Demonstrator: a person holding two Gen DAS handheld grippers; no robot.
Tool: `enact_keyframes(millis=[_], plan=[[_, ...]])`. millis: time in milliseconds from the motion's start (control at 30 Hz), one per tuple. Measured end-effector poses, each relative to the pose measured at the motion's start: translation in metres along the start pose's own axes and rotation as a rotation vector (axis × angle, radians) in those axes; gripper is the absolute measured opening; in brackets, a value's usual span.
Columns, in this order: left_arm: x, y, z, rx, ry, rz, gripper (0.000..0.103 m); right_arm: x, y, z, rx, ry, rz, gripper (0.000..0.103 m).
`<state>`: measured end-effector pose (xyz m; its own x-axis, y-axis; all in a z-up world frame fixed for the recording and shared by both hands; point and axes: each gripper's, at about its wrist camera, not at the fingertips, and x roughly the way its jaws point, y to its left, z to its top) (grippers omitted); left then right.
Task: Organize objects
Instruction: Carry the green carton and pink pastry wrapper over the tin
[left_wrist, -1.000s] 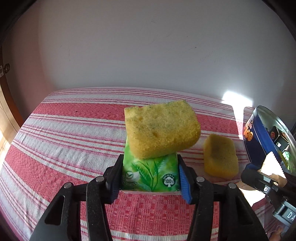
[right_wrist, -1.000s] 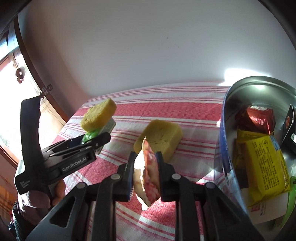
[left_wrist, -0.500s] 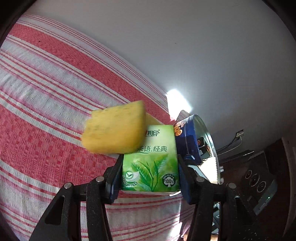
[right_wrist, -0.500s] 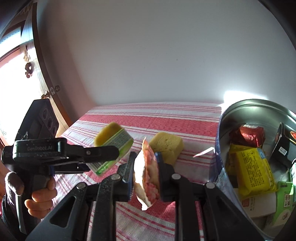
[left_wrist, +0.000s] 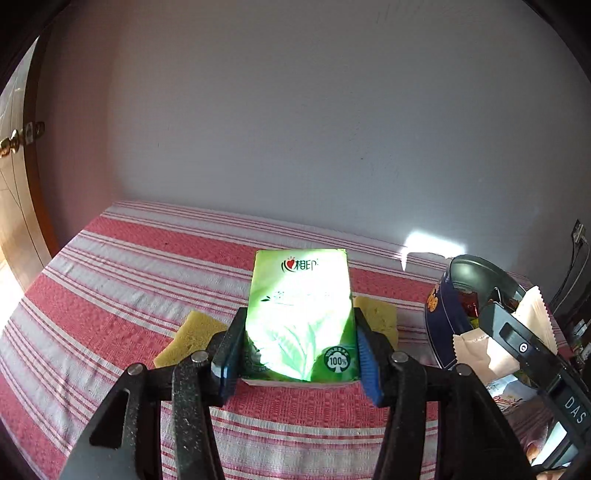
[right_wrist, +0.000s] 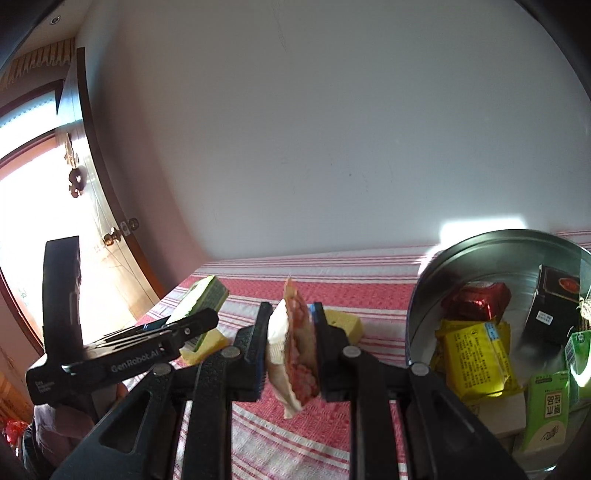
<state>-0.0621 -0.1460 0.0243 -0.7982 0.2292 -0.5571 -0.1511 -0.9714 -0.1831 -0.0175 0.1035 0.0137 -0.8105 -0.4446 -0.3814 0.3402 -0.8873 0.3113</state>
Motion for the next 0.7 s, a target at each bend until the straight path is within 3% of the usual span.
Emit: enact_keyframes(millis=[233, 700], plan=[[-0.007, -0.048, -0.003, 0.126, -0.066, 0.005, 0.055, -0.032, 0.006, -0.008, -0.002, -0.07, -0.094, 0.02], [-0.023, -0.14, -0.019, 0.243, -0.098, -0.015, 0.055, -0.116, -0.048, 0.017, 0.026, -0.189, -0.287, 0.02]])
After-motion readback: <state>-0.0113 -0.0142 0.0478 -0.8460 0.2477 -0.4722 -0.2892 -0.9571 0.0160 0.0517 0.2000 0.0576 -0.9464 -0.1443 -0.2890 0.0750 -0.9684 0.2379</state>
